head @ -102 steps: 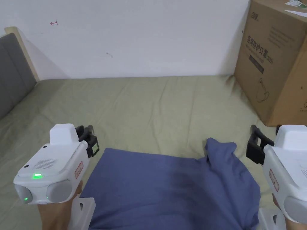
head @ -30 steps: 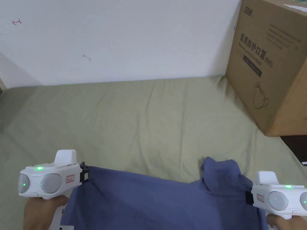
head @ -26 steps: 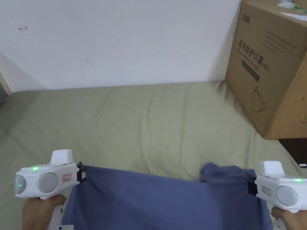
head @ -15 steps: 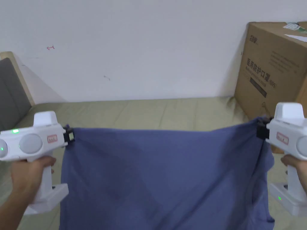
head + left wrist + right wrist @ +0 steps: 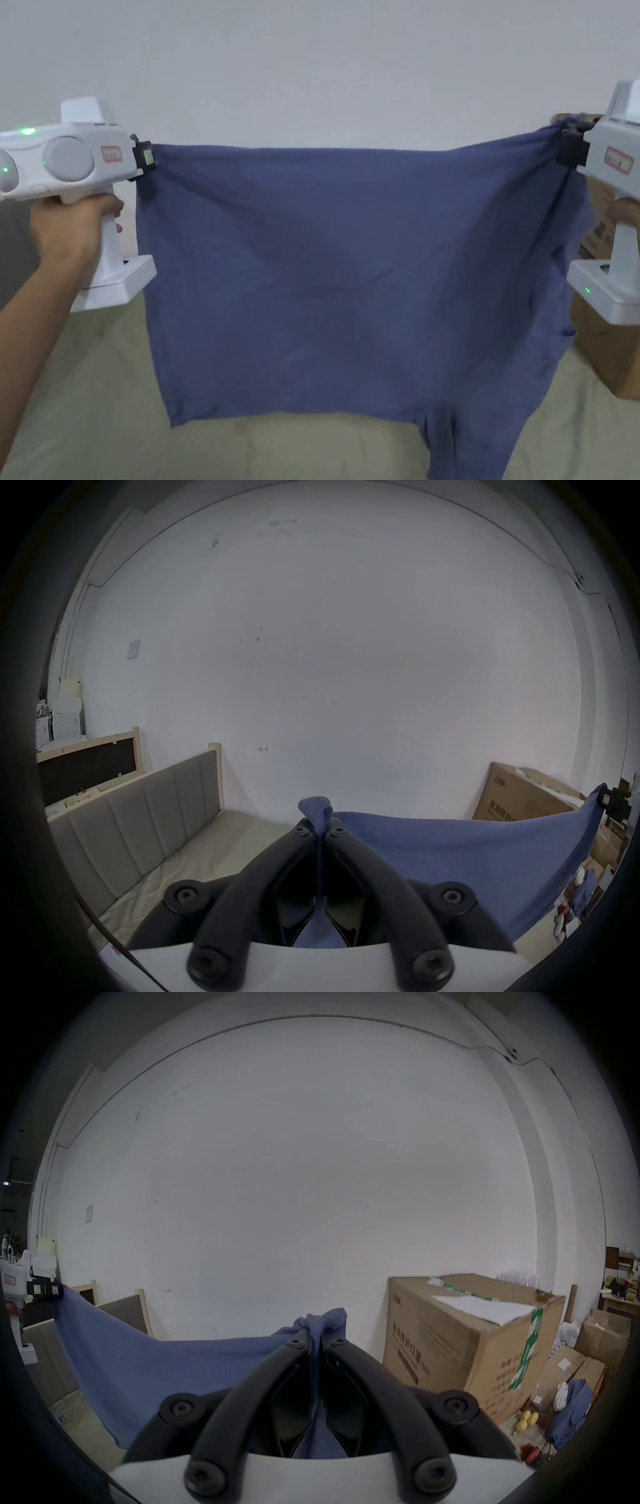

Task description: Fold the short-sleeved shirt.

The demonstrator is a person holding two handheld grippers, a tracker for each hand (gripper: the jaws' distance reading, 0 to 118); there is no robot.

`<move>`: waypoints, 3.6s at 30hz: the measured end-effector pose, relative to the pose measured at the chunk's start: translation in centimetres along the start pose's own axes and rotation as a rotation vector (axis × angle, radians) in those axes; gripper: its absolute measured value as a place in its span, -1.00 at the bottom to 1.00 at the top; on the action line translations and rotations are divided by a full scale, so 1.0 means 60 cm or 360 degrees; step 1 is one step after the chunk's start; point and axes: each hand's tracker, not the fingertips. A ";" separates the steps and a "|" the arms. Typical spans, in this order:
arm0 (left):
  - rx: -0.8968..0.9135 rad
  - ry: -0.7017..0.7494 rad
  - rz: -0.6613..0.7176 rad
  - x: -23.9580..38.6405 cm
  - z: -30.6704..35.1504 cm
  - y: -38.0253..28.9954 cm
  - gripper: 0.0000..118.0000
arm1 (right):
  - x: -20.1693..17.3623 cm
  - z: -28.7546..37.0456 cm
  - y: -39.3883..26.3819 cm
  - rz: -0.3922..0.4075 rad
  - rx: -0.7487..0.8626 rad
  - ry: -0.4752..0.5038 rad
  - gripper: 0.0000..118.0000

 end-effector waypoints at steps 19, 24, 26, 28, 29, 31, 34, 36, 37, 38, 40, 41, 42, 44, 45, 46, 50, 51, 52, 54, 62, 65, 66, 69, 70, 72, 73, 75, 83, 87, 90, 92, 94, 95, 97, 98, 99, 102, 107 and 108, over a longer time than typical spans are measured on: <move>-0.0270 0.0057 -0.0129 0.030 -0.187 -0.240 -0.99 | 0.024 -0.138 -0.223 0.0073 -0.0291 0.0032 -0.97; -0.0420 0.0043 -0.0099 0.019 -0.182 -0.337 -0.99 | 0.029 -0.127 -0.317 0.0015 -0.0440 0.0040 -0.97; -0.0475 0.0036 -0.0095 0.005 -0.177 -0.375 -0.99 | 0.029 -0.111 -0.352 -0.0005 -0.0493 0.0048 -0.97; -0.0512 0.0015 -0.0087 -0.006 -0.155 -0.410 -0.99 | 0.029 -0.084 -0.384 -0.0024 -0.0536 0.0066 -0.97; -0.0546 0.0010 -0.0085 -0.011 -0.138 -0.429 -0.99 | 0.029 -0.068 -0.401 -0.0036 -0.0558 0.0076 -0.97; -0.0607 0.0004 -0.0113 -0.021 -0.095 -0.463 -0.99 | 0.027 -0.027 -0.433 -0.0053 -0.0611 0.0095 -0.97; -0.0699 -0.0002 -0.0154 -0.053 -0.053 -0.516 -0.99 | 0.027 0.040 -0.474 -0.0103 -0.0677 0.0120 -0.97; -0.0751 -0.0005 -0.0168 -0.069 -0.011 -0.546 -0.99 | 0.029 0.092 -0.501 -0.0148 -0.0732 0.0136 -0.97; -0.0783 -0.0004 -0.0174 -0.075 0.008 -0.558 -0.99 | 0.028 0.114 -0.513 -0.0167 -0.0756 0.0140 -0.97; -0.0812 -0.0001 -0.0178 -0.077 0.037 -0.568 -0.99 | 0.027 0.139 -0.525 -0.0180 -0.0779 0.0141 -0.97; -0.0866 0.0000 -0.0188 -0.089 0.079 -0.595 -0.99 | 0.025 0.188 -0.546 -0.0196 -0.0817 0.0142 -0.97; -0.0886 0.0009 -0.0193 -0.095 0.100 -0.609 -0.99 | 0.024 0.211 -0.556 -0.0201 -0.0841 0.0151 -0.97; -0.0910 0.0015 -0.0195 -0.100 0.125 -0.626 -0.99 | 0.022 0.235 -0.566 -0.0220 -0.0874 0.0147 -0.97; -0.0952 0.0027 -0.0192 -0.112 0.161 -0.650 -0.99 | 0.021 0.279 -0.584 -0.0265 -0.0916 0.0144 -0.97; -0.0979 0.0034 -0.0186 -0.117 0.178 -0.661 -0.99 | 0.020 0.302 -0.592 -0.0276 -0.0934 0.0146 -0.97; -0.0996 0.0040 -0.0180 -0.109 0.205 -0.666 -0.99 | 0.018 0.320 -0.599 -0.0281 -0.0945 0.0145 -0.97; -0.1054 0.0062 -0.0162 -0.114 0.278 -0.699 -0.99 | 0.028 0.393 -0.634 -0.0310 -0.1018 0.0128 -0.97; -0.1074 0.0065 -0.0159 -0.117 0.291 -0.707 -0.99 | 0.031 0.408 -0.643 -0.0323 -0.1037 0.0123 -0.97; -0.1086 0.0069 -0.0154 -0.120 0.303 -0.714 -0.99 | 0.035 0.420 -0.653 -0.0331 -0.1058 0.0117 -0.97; -0.1119 0.0070 -0.0150 -0.138 0.302 -0.753 -0.99 | 0.038 0.445 -0.669 -0.0339 -0.1099 0.0104 -0.97; -0.1279 0.0101 -0.0209 -0.153 0.323 -0.810 -0.99 | 0.039 0.475 -0.760 -0.0370 -0.1387 -0.0023 -0.97; -0.1304 0.0114 -0.0203 -0.153 0.320 -0.817 -0.98 | 0.034 0.470 -0.787 -0.0399 -0.1497 -0.0082 -0.96; -0.1306 0.0124 -0.0190 -0.146 0.324 -0.815 -0.98 | 0.033 0.470 -0.787 -0.0421 -0.1491 -0.0090 -0.96; -0.1325 0.0130 -0.0135 -0.146 0.323 -0.796 -0.79 | 0.025 0.468 -0.768 -0.0455 -0.1496 -0.0124 -0.89; -0.1350 0.0143 -0.0091 -0.134 0.331 -0.774 -0.62 | 0.024 0.464 -0.756 -0.0430 -0.1497 -0.0150 -0.75; -0.1308 0.0164 0.0004 -0.129 0.338 -0.750 0.28 | 0.023 0.462 -0.731 -0.0367 -0.1415 -0.0183 -0.03; -0.1244 0.0152 0.0039 -0.124 0.341 -0.734 0.63 | 0.022 0.459 -0.714 -0.0356 -0.1356 -0.0179 0.29; -0.1028 0.0093 0.0088 -0.115 0.351 -0.702 0.87 | 0.019 0.451 -0.665 -0.0318 -0.1197 -0.0144 0.53; -0.0361 -0.0023 -0.0095 -0.027 0.380 -0.545 0.82 | -0.042 0.439 -0.471 -0.0103 -0.0571 -0.0099 0.53; -0.0163 -0.0031 -0.0172 0.005 0.391 -0.514 0.41 | -0.085 0.446 -0.421 0.0024 -0.0380 -0.0119 0.44; -0.0073 -0.0084 -0.0166 0.011 0.390 -0.514 -0.30 | -0.108 0.452 -0.408 0.0080 -0.0297 -0.0180 -0.08; -0.0036 -0.0106 -0.0164 0.015 0.395 -0.517 -1.00 | -0.115 0.454 -0.403 0.0081 -0.0291 -0.0162 -0.96; -0.0031 -0.0105 -0.0152 0.017 0.399 -0.522 -1.00 | -0.122 0.456 -0.404 0.0092 -0.0278 -0.0168 -1.00; -0.0028 -0.0119 -0.0153 0.014 0.399 -0.523 -1.00 | -0.121 0.456 -0.405 0.0099 -0.0267 -0.0175 -1.00; -0.0053 -0.0118 -0.0176 0.013 0.396 -0.530 -1.00 | -0.120 0.455 -0.405 0.0093 -0.0270 -0.0164 -1.00; -0.0078 -0.0114 -0.0174 0.008 0.392 -0.535 -1.00 | -0.122 0.455 -0.406 0.0091 -0.0270 -0.0164 -1.00; -0.0126 -0.0131 -0.0167 0.000 0.387 -0.540 -1.00 | -0.123 0.455 -0.407 0.0095 -0.0272 -0.0157 -1.00; -0.0312 -0.0072 -0.0175 -0.018 0.378 -0.561 -1.00 | -0.118 0.454 -0.410 0.0092 -0.0288 -0.0139 -1.00; -0.0662 -0.0013 -0.0155 -0.077 0.354 -0.629 -1.00 | -0.114 0.450 -0.419 0.0098 -0.0331 -0.0120 -1.00; -0.0702 -0.0008 -0.0134 -0.091 0.353 -0.645 -1.00 | -0.113 0.448 -0.422 0.0097 -0.0342 -0.0117 -1.00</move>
